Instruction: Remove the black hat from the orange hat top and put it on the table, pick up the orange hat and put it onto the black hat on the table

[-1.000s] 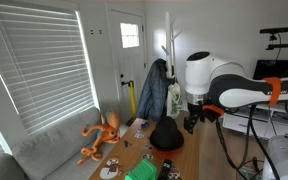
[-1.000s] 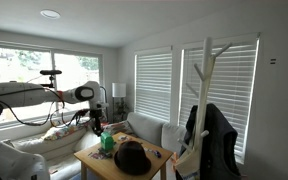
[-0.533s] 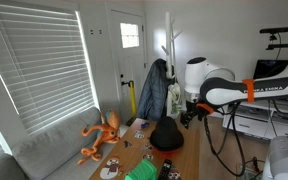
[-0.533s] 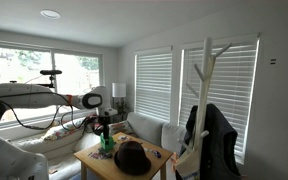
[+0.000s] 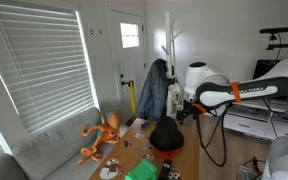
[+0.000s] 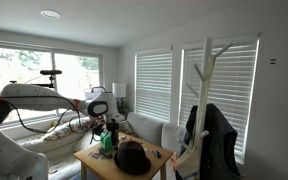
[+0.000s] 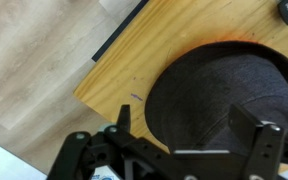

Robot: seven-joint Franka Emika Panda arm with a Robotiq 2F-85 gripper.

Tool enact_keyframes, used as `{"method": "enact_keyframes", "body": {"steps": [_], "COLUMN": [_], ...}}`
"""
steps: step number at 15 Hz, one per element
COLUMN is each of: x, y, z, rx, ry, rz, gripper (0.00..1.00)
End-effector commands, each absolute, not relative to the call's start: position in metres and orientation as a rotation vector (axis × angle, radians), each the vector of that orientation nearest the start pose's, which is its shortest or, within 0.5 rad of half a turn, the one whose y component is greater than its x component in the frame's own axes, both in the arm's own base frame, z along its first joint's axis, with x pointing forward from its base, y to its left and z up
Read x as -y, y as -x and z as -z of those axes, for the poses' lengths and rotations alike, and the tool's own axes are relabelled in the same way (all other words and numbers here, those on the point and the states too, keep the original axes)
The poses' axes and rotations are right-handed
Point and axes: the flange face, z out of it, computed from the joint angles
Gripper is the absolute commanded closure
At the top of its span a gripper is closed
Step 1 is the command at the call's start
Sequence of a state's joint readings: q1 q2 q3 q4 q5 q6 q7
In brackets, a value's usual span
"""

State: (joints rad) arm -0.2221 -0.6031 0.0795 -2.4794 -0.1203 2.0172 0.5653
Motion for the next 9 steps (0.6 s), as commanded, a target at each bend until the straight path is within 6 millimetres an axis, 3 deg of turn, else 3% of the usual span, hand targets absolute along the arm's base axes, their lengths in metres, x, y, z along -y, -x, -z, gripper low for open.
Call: {"method": "enact_keyframes", "body": {"steps": [1,9], "x": [0.073,0.073], "y": [-0.393,-0.418], "z": [-0.499,-0.487], "rx": [-1.136,-1.176], "ry": [3.022,2.955], "rz": [0.338,0.382], "gripper": [0.0,0.0]}}
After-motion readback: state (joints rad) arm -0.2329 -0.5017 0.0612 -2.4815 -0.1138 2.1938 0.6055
